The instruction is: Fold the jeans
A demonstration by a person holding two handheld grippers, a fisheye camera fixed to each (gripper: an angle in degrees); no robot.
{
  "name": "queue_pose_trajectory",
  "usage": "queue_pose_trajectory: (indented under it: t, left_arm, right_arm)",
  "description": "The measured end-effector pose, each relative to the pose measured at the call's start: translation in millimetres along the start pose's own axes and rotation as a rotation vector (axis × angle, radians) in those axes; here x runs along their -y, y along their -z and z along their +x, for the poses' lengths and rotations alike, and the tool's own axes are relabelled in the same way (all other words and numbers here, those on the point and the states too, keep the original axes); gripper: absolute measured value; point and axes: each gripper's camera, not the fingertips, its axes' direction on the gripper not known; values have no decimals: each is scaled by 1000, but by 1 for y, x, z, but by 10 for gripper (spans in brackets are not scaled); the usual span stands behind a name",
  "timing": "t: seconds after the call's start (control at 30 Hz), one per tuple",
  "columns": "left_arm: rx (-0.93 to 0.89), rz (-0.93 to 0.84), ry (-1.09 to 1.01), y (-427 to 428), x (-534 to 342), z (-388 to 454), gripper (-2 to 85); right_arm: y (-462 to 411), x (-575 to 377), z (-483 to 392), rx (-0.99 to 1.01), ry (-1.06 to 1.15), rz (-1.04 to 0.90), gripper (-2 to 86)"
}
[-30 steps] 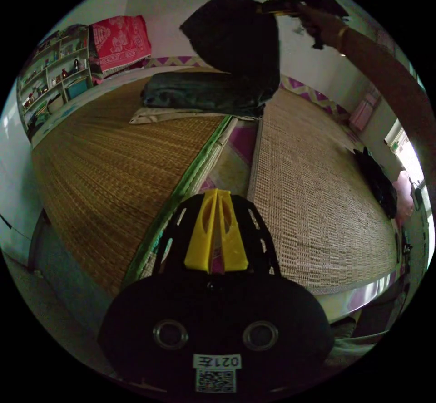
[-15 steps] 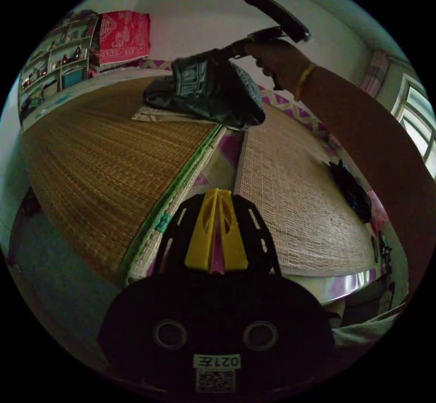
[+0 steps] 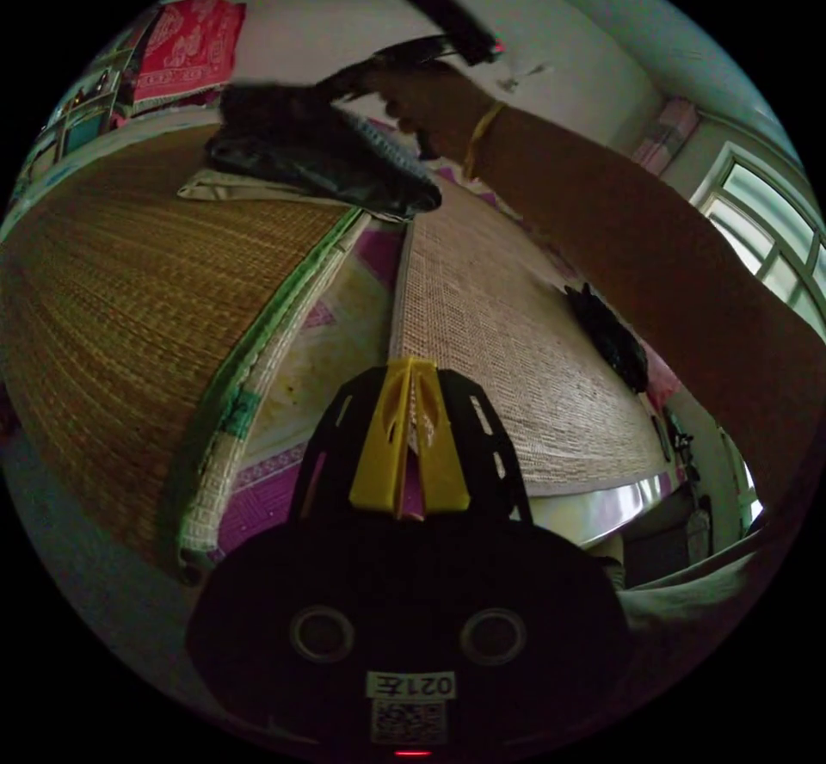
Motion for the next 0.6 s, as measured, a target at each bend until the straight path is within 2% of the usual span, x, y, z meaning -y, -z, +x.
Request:
queue_pose_trajectory:
  t: [0.07, 0.17, 0.23, 0.3, 0.5, 0.6]
  left_arm:
    - [6, -9, -6, -1, -3, 2, -10]
    - [64, 29, -69, 4, -11, 15, -10]
    - [119, 46, -115, 4, -15, 29, -10]
    - [150, 13, -144, -2, -16, 39, -10]
    - [159, -25, -145, -9, -17, 47, -10]
    - [160, -14, -149, -9, -19, 52, -10]
  right_arm:
    - [-34, 2, -35, 4, 69, -127, 49]
    - [-29, 3, -53, -119, 41, -56, 86]
    - [-16, 11, -59, -123, 61, 16, 169]
    - [-22, 21, -72, -136, 110, -23, 194]
    - [-68, 33, -93, -329, 227, -130, 129]
    - [-67, 32, -81, -297, 204, -124, 94]
